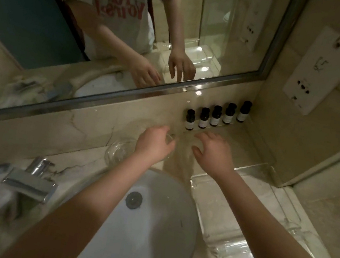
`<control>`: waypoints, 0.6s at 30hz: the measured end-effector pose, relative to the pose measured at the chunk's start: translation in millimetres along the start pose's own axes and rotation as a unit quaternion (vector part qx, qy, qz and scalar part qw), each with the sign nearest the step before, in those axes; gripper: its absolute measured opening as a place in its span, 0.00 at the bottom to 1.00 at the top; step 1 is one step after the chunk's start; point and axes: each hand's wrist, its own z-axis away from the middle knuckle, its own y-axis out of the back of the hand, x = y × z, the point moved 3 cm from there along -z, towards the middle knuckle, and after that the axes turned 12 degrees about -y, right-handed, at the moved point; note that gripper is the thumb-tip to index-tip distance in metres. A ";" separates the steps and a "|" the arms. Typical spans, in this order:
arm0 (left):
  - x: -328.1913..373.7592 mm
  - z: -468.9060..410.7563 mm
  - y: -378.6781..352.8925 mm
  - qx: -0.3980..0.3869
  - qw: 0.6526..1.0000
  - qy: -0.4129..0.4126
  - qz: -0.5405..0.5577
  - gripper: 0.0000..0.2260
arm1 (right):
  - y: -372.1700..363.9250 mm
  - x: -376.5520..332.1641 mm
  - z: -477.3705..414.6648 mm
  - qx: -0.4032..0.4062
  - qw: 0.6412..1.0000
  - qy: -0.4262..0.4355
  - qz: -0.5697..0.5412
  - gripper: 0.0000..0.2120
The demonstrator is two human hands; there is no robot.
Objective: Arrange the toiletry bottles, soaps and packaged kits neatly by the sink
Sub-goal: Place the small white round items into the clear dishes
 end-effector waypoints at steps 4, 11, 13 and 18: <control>-17.8 58.4 24.3 -0.022 0.998 -0.004 -0.054 0.19 | 2.6 -38.1 32.4 -0.026 0.999 0.040 0.008 0.19; -85.9 179.4 50.2 -0.016 0.996 0.063 -0.053 0.19 | -26.0 -115.4 112.0 -0.089 0.989 0.118 -0.010 0.19; -109.6 214.9 53.4 -0.010 0.995 0.092 -0.038 0.19 | -40.6 -140.9 135.0 -0.116 0.984 0.135 -0.017 0.19; -167.7 297.7 60.1 -0.013 0.984 0.175 -0.005 0.19 | -83.2 -204.4 184.8 -0.186 0.967 0.173 -0.018 0.17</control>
